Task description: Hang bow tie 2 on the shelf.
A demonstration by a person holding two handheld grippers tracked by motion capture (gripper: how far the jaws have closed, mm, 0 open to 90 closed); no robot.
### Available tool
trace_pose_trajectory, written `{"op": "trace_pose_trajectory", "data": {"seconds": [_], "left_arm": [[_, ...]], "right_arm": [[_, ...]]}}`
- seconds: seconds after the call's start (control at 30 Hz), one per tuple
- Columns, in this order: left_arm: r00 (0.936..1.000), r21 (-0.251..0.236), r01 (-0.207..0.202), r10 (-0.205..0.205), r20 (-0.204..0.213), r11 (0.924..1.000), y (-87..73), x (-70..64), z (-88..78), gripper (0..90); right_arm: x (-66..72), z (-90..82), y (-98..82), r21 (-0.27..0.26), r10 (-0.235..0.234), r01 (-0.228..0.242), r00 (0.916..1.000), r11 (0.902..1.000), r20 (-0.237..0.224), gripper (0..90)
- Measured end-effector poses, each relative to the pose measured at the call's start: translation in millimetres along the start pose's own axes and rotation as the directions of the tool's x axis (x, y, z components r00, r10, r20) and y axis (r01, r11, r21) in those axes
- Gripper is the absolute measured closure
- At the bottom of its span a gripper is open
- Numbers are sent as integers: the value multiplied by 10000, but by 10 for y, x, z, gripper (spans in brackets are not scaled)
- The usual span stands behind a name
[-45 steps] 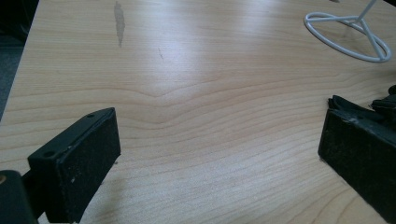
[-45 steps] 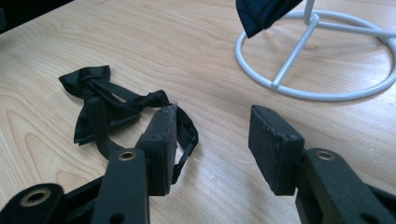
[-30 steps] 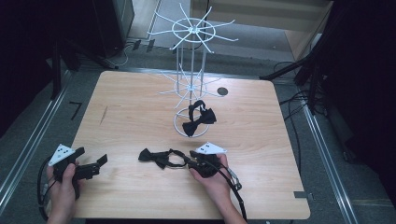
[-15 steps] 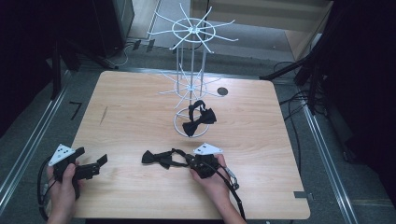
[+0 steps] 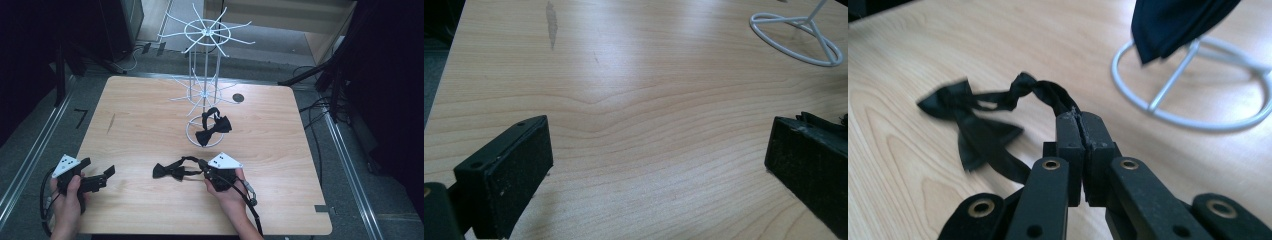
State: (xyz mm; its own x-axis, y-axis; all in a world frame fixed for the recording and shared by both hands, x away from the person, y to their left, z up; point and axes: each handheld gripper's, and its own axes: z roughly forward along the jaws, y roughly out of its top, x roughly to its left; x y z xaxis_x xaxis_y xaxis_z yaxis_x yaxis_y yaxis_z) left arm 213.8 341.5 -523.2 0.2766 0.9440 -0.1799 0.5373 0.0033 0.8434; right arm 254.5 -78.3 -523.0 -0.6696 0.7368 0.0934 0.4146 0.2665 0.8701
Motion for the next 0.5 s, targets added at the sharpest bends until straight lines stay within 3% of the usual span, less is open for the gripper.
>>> {"op": "trace_pose_trajectory", "data": {"seconds": [0.13, 0.5], "left_arm": [[10000, -2, 10, -10, 9, 10000, 0, 1, 2, 0], [10000, 23, 30, -31, 51, 10000, 1, 7, 1, 0]], "right_arm": [[15, -75, 69, -574, -74, 75, 10000, 9983, 10, 898], [100, -224, 285, -1410, -356, 312, 9990, 9895, -286, 898]]}}
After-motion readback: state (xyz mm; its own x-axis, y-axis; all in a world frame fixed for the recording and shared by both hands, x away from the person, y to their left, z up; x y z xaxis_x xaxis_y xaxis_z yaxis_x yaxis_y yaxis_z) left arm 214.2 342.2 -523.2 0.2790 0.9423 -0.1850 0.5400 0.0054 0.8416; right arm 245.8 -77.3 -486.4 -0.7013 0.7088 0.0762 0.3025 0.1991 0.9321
